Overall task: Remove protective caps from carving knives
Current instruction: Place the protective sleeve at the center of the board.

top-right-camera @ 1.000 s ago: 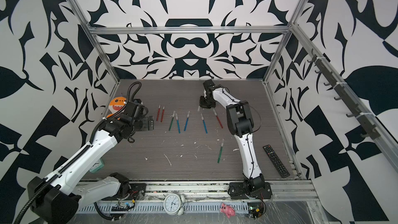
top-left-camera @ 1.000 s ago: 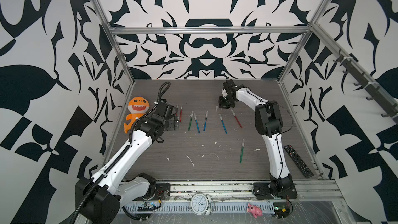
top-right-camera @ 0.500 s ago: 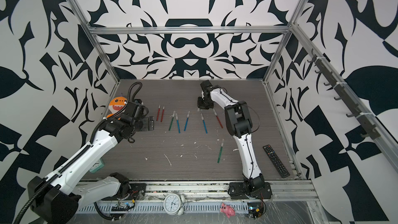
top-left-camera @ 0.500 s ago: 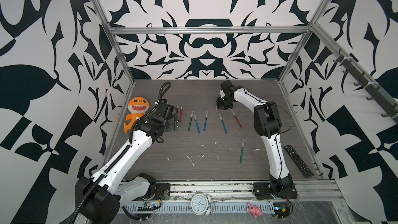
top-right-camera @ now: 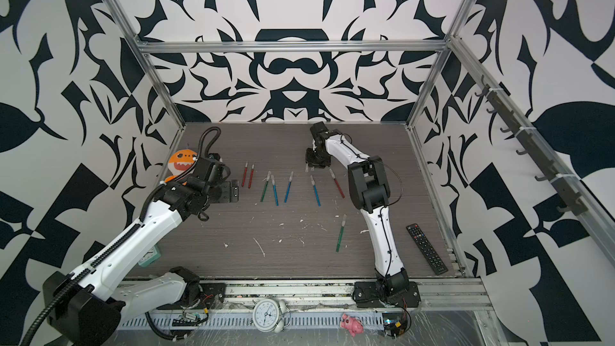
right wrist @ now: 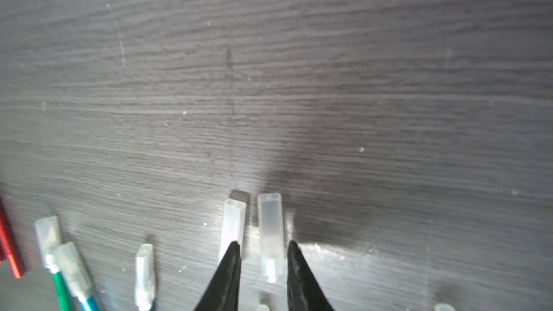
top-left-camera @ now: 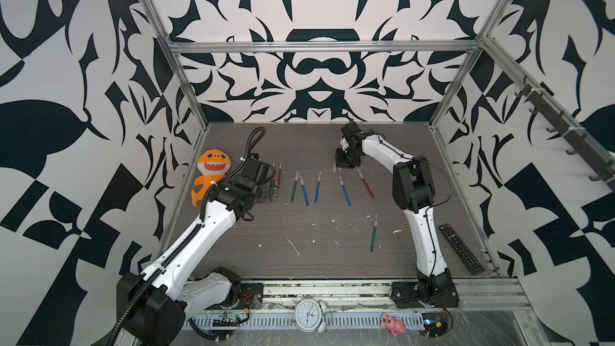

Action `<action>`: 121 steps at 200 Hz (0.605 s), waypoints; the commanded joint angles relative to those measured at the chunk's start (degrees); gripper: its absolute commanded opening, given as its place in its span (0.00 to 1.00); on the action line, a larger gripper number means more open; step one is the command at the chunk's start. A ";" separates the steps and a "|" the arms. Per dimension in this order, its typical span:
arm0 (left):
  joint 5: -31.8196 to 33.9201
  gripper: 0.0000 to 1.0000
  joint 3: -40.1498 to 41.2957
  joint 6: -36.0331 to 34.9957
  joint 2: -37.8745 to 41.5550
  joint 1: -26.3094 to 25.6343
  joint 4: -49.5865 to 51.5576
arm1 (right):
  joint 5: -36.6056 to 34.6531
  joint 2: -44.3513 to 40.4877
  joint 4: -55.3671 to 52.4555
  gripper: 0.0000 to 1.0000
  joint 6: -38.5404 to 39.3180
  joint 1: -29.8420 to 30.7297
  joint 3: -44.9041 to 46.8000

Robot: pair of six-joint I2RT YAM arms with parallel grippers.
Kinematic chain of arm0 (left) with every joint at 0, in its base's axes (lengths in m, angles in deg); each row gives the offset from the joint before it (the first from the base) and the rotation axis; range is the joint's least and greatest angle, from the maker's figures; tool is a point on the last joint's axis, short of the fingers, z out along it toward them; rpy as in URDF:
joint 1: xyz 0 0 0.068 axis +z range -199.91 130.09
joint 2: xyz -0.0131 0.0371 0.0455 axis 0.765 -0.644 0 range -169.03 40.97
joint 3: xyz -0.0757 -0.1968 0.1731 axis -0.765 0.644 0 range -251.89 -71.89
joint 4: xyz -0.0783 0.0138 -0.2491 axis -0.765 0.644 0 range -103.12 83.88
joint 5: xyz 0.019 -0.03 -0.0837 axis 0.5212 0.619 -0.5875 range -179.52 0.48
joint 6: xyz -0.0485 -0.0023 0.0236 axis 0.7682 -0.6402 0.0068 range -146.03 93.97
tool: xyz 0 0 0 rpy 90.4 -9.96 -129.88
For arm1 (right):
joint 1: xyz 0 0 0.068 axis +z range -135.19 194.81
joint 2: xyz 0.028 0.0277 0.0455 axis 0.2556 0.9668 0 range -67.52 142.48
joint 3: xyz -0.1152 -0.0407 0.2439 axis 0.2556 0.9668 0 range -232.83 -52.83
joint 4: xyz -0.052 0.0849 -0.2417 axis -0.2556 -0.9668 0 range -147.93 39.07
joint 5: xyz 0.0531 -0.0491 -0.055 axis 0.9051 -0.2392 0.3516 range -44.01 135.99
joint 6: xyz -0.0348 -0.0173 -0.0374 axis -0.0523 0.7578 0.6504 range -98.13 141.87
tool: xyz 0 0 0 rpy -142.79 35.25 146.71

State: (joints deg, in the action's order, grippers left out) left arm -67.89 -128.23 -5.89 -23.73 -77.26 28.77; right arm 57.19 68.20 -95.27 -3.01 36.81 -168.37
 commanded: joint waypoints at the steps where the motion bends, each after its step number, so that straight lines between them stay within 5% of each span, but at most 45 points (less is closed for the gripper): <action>1: -1.32 0.99 -1.22 -0.48 -0.69 -0.16 1.95 | -1.48 -3.30 -2.45 0.32 0.03 0.33 -3.36; 55: -3.96 0.99 -1.80 -0.65 -1.71 -1.30 2.00 | -1.25 -10.77 -3.61 0.44 0.61 1.10 -3.36; 103: -5.62 0.99 -4.75 2.42 -7.27 -5.89 3.78 | -2.68 -26.26 6.25 0.65 -0.59 4.12 14.69; 121: -6.59 0.99 -6.18 4.68 -9.75 -6.35 4.66 | -3.46 -32.11 10.32 0.81 -1.18 5.68 22.13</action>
State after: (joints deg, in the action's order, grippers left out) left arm -72.65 -131.75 -4.90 -30.99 -82.83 30.15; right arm 55.40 42.82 -91.07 -3.25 40.57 -153.79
